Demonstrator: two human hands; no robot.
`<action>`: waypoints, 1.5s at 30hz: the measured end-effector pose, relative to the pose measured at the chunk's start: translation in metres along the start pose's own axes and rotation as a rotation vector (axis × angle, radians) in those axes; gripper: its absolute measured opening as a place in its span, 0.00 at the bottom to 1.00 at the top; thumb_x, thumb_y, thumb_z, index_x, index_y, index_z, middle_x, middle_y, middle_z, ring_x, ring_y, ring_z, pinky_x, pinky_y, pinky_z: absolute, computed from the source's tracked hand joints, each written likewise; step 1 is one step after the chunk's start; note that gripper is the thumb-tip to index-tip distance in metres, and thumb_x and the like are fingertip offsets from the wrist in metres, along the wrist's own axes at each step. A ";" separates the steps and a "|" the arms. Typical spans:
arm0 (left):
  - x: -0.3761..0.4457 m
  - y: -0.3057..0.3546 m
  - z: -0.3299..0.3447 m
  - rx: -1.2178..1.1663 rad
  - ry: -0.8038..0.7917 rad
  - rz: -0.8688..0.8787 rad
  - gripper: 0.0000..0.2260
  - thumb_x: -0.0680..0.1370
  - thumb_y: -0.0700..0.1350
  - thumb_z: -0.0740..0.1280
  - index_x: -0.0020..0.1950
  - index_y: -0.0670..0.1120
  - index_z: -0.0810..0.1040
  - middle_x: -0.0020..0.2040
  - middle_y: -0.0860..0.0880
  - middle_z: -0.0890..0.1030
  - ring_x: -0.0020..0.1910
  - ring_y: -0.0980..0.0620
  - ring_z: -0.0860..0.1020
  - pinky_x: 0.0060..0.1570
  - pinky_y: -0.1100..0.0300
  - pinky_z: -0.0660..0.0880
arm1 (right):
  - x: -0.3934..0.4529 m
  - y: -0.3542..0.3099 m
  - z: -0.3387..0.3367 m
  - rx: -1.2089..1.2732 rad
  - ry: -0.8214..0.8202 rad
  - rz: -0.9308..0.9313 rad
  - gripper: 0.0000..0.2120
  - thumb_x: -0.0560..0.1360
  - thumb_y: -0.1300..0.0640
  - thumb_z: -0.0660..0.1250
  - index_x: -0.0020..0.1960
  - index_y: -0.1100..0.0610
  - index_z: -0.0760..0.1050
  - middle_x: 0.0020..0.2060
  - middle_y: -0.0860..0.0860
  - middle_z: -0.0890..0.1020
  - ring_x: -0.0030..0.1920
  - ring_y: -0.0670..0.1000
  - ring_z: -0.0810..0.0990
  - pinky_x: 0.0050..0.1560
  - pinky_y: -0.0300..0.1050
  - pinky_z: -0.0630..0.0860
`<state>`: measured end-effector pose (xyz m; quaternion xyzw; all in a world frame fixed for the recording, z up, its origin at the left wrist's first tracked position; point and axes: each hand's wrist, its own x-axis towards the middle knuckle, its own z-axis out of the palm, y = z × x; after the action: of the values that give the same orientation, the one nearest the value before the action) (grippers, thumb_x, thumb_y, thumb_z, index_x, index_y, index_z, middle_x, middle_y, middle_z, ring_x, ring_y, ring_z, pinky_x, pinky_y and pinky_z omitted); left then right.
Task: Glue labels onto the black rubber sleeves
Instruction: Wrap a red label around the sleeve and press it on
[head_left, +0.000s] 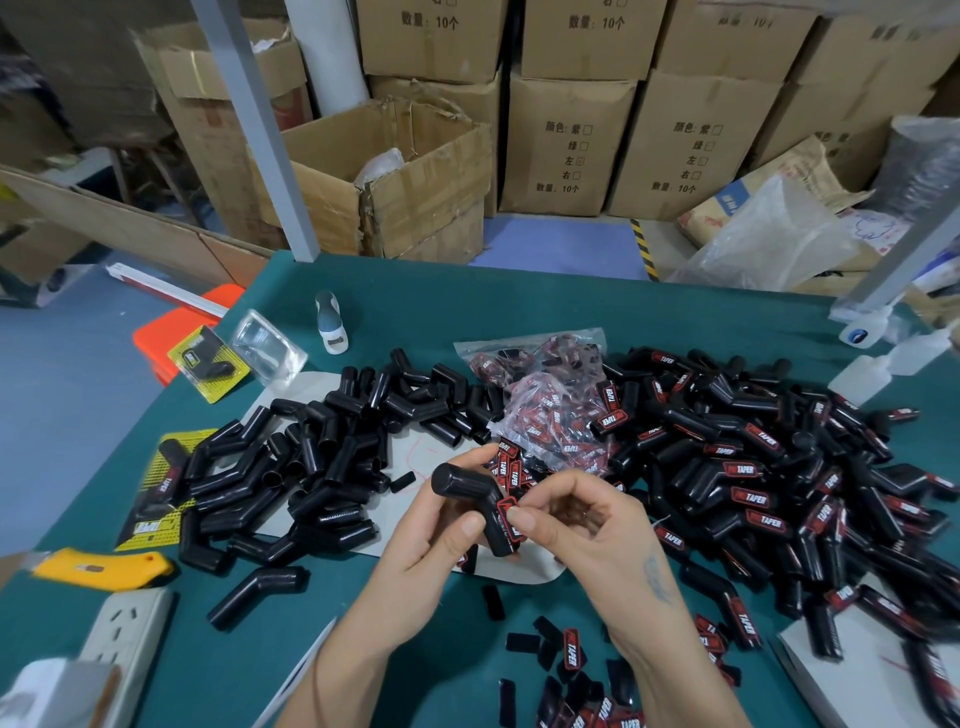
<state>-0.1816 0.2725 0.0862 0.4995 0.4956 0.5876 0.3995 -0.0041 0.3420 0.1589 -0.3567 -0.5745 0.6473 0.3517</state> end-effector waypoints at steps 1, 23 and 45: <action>0.000 0.000 0.000 -0.003 -0.002 -0.001 0.24 0.84 0.57 0.68 0.79 0.57 0.70 0.66 0.50 0.79 0.66 0.41 0.77 0.63 0.21 0.70 | 0.000 0.000 -0.001 0.001 0.003 -0.003 0.05 0.69 0.54 0.80 0.41 0.52 0.84 0.38 0.49 0.85 0.39 0.44 0.81 0.40 0.32 0.74; 0.001 0.002 0.000 0.031 0.007 0.017 0.23 0.83 0.59 0.68 0.78 0.58 0.72 0.65 0.50 0.80 0.64 0.43 0.78 0.65 0.26 0.72 | 0.000 0.003 0.003 0.016 -0.002 -0.022 0.06 0.69 0.56 0.80 0.41 0.55 0.84 0.39 0.54 0.85 0.41 0.48 0.82 0.43 0.36 0.77; 0.003 0.007 0.005 -0.131 0.033 0.038 0.19 0.83 0.55 0.69 0.75 0.57 0.74 0.67 0.50 0.80 0.66 0.49 0.79 0.64 0.49 0.78 | 0.000 0.005 0.002 -0.010 0.040 -0.069 0.09 0.70 0.53 0.81 0.44 0.49 0.82 0.40 0.47 0.83 0.42 0.45 0.81 0.44 0.35 0.76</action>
<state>-0.1772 0.2749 0.0940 0.4719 0.4530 0.6345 0.4117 -0.0061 0.3405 0.1540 -0.3512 -0.5824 0.6247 0.3836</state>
